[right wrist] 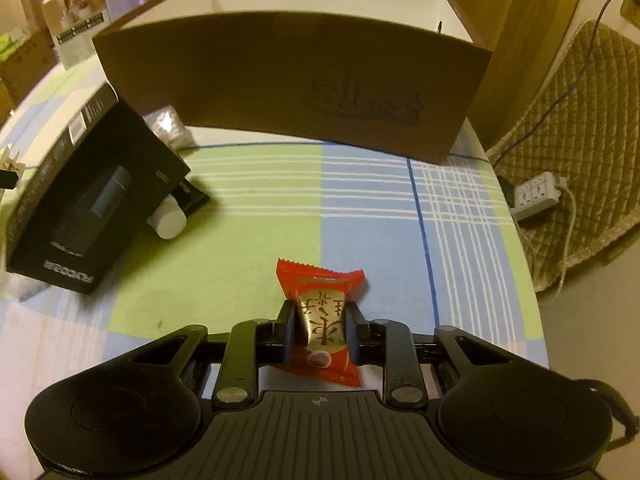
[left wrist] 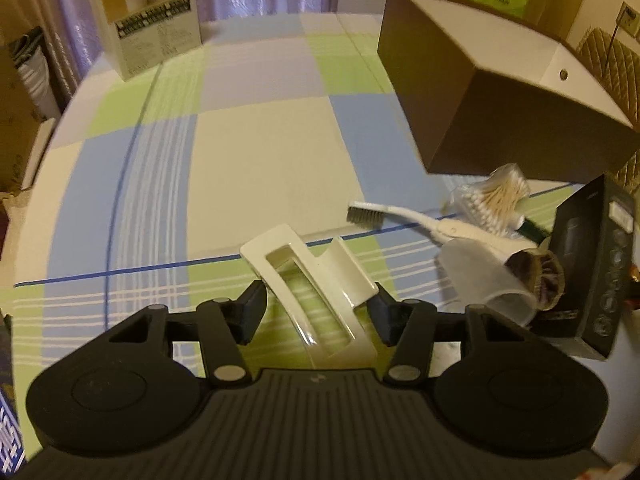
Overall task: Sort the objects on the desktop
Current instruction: 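Carry the red packet and white clip into the box and open both tools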
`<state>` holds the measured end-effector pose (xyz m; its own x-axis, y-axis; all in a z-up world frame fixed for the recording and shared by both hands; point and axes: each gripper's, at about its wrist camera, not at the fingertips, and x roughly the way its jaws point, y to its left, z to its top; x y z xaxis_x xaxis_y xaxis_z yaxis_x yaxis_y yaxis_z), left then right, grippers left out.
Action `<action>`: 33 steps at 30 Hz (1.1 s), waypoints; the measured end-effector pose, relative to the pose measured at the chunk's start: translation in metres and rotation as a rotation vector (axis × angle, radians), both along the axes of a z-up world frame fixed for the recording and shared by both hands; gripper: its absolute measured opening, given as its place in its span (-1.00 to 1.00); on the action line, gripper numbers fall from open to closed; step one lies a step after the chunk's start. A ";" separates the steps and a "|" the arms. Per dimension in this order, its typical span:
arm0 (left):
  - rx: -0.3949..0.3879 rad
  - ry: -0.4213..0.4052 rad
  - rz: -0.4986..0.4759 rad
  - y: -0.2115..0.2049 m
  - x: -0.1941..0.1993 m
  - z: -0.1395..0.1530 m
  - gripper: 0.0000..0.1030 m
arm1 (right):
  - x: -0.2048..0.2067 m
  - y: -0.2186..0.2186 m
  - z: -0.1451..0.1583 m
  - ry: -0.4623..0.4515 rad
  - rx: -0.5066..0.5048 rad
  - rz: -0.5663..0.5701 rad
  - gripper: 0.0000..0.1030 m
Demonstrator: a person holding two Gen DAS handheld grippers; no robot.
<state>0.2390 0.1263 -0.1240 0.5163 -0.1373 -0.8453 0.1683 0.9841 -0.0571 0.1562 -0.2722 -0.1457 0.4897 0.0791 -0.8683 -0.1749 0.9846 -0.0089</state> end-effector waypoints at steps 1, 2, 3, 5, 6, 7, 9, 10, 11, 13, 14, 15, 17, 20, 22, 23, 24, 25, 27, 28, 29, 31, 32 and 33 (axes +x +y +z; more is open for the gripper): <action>-0.004 -0.007 0.008 -0.002 -0.004 0.006 -0.03 | 0.001 -0.001 0.003 -0.001 0.012 0.010 -0.57; -0.009 -0.012 0.014 -0.004 -0.007 0.012 -0.03 | 0.001 -0.004 0.007 -0.003 0.025 0.019 -0.57; -0.012 -0.017 0.018 -0.007 -0.010 0.018 -0.03 | 0.002 -0.006 0.012 -0.007 0.035 0.028 -0.57; -0.019 -0.035 0.013 -0.014 -0.015 0.032 -0.03 | 0.003 -0.011 0.024 -0.023 0.055 0.048 -0.57; -0.019 -0.044 0.004 -0.019 -0.016 0.038 -0.03 | 0.005 -0.014 0.030 -0.029 0.065 0.056 -0.57; -0.020 -0.055 -0.009 -0.025 -0.017 0.046 -0.03 | 0.006 -0.018 0.037 -0.031 0.073 0.062 -0.57; -0.021 -0.080 -0.037 -0.037 -0.016 0.061 -0.03 | 0.011 -0.023 0.050 -0.041 0.092 0.077 -0.57; -0.026 -0.095 -0.054 -0.044 -0.014 0.069 -0.03 | 0.014 -0.025 0.057 -0.049 0.101 0.087 -0.57; -0.031 -0.108 -0.070 -0.051 -0.012 0.075 -0.03 | 0.017 -0.028 0.064 -0.055 0.108 0.095 -0.57; -0.049 -0.135 -0.111 -0.066 -0.006 0.088 -0.03 | 0.024 -0.032 0.077 -0.069 0.125 0.109 -0.57; -0.055 -0.145 -0.129 -0.073 -0.002 0.093 -0.03 | 0.028 -0.034 0.084 -0.081 0.134 0.119 -0.57; -0.064 -0.158 -0.152 -0.081 0.003 0.099 -0.03 | 0.030 -0.036 0.090 -0.096 0.143 0.129 -0.57; -0.071 -0.174 -0.185 -0.095 0.014 0.106 -0.03 | 0.039 -0.037 0.101 -0.118 0.156 0.149 -0.57; -0.069 -0.194 -0.231 -0.118 0.035 0.115 -0.03 | 0.055 -0.039 0.116 -0.144 0.169 0.166 -0.57; -0.065 -0.208 -0.256 -0.132 0.051 0.119 -0.03 | 0.068 -0.038 0.124 -0.166 0.164 0.174 -0.57; -0.069 -0.210 -0.265 -0.138 0.058 0.121 -0.03 | 0.075 -0.038 0.128 -0.177 0.159 0.178 -0.57; -0.077 -0.209 -0.274 -0.143 0.067 0.121 -0.03 | 0.083 -0.037 0.131 -0.189 0.155 0.182 -0.57; -0.084 -0.205 -0.276 -0.149 0.078 0.121 -0.03 | 0.091 -0.035 0.133 -0.196 0.150 0.184 -0.57; -0.094 -0.184 -0.283 -0.157 0.097 0.117 -0.03 | 0.108 -0.034 0.134 -0.199 0.141 0.182 -0.57; -0.098 -0.170 -0.282 -0.161 0.107 0.115 -0.03 | 0.118 -0.033 0.134 -0.198 0.136 0.177 -0.57; -0.098 -0.154 -0.279 -0.164 0.115 0.112 -0.03 | 0.127 -0.033 0.132 -0.192 0.132 0.171 -0.57; -0.086 -0.120 -0.283 -0.171 0.135 0.103 -0.03 | 0.146 -0.032 0.128 -0.173 0.124 0.157 -0.57; -0.073 -0.107 -0.283 -0.174 0.142 0.098 -0.03 | 0.155 -0.033 0.124 -0.158 0.116 0.152 -0.57; -0.060 -0.092 -0.288 -0.177 0.150 0.093 -0.03 | 0.163 -0.033 0.120 -0.141 0.106 0.149 -0.57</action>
